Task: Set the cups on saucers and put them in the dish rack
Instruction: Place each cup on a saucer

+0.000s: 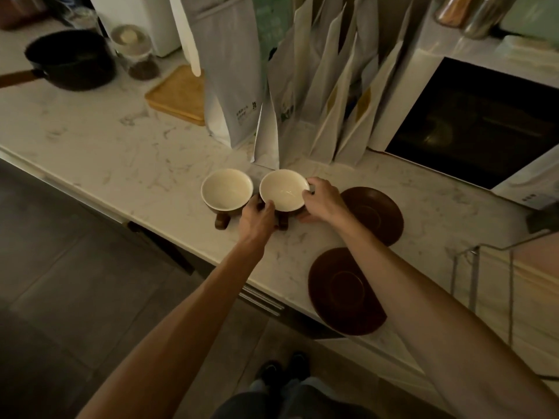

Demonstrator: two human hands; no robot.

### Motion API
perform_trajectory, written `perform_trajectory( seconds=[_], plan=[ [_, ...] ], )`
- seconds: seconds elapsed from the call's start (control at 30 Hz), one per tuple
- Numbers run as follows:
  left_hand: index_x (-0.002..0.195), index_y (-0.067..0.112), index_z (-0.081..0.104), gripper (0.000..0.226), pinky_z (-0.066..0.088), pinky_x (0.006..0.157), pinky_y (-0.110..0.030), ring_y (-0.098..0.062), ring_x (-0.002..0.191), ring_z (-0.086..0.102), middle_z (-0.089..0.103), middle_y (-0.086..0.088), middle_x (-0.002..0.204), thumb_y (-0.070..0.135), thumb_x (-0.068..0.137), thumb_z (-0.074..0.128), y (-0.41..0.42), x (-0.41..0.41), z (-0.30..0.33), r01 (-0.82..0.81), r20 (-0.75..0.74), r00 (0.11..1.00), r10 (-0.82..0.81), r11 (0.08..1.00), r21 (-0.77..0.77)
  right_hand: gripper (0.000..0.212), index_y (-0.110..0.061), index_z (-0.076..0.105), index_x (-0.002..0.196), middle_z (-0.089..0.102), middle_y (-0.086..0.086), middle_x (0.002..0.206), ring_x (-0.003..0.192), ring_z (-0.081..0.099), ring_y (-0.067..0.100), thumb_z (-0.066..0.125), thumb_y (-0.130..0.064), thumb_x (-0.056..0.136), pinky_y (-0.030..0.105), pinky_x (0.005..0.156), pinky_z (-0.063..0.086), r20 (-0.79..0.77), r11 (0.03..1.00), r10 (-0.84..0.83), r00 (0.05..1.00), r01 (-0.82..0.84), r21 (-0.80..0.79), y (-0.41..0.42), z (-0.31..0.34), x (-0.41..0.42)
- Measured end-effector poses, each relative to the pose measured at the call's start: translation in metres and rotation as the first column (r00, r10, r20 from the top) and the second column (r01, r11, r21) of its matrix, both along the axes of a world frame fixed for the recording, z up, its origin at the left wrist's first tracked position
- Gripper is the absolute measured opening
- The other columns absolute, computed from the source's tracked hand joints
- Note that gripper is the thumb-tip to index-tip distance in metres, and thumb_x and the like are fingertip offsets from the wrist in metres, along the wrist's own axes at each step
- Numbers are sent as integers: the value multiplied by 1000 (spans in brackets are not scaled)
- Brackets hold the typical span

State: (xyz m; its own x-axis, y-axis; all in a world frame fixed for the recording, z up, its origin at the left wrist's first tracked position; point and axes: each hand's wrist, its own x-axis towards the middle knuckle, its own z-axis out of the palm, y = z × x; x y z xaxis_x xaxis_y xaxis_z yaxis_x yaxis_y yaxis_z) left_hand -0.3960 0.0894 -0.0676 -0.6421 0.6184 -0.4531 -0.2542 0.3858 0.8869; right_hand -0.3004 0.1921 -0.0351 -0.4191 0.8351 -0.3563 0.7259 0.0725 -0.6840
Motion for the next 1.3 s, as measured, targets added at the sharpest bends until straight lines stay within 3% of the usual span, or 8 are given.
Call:
perform_trajectory(
  seconds=[0.27,0.37,0.47,0.6,0.73,0.83,1.0,1.3],
  plan=[
    [138,22,48,48,58,84,-42,-24,105,64,61,-6,127,27,91,57,0,6,2,28,-36,999,-27,999,29,39,-9,55,131,65,18,119,79,74,35,47,-10,93,46,67,63,-32,999,-39,999,39,-21,0,0,12],
    [136,19,51,47,60,76,-36,-25,104,65,63,-9,124,25,90,58,1,10,6,56,-52,997,-53,997,59,39,-9,58,127,66,17,118,85,73,38,49,-12,90,49,74,62,-49,998,-49,998,50,24,0,5,21],
    [135,18,50,46,58,67,-29,-23,101,66,62,-9,122,24,91,59,6,13,13,79,-58,996,-74,993,86,36,-7,58,126,62,9,106,78,74,37,48,-8,91,49,70,63,-114,996,-90,989,92,12,-3,17,34],
    [138,14,48,46,59,70,-31,-25,100,67,63,-13,121,24,94,58,15,23,24,137,-31,990,-134,986,98,31,-6,57,125,61,10,101,75,75,34,46,-5,96,49,74,62,-165,987,-159,973,158,-17,-3,28,58],
    [139,12,47,45,58,65,-25,-22,94,66,62,-11,113,22,95,56,27,44,34,221,-13,975,-220,969,114,35,-8,56,130,62,13,118,75,75,29,47,-5,96,44,72,63,-166,971,-235,958,240,11,0,33,85],
    [137,11,48,44,59,69,-28,-23,96,67,63,-11,111,21,96,55,39,58,38,280,-16,960,-280,952,121,39,-8,53,135,61,16,127,80,75,29,49,-4,96,42,73,63,-167,953,-295,941,303,24,4,34,104],
    [134,9,52,40,60,69,-31,-23,91,68,65,-7,97,20,95,55,56,78,35,385,-21,923,-385,918,95,38,-8,55,133,65,16,115,77,75,28,49,-3,95,43,72,63,-129,917,-392,911,399,27,11,28,130],
    [130,5,53,37,59,76,-38,-27,95,68,64,-14,106,16,96,54,73,99,25,455,-11,891,-454,890,25,32,-5,61,120,63,11,99,77,74,34,47,-1,91,47,70,63,-106,892,-450,887,453,-2,20,12,151]
  ],
)
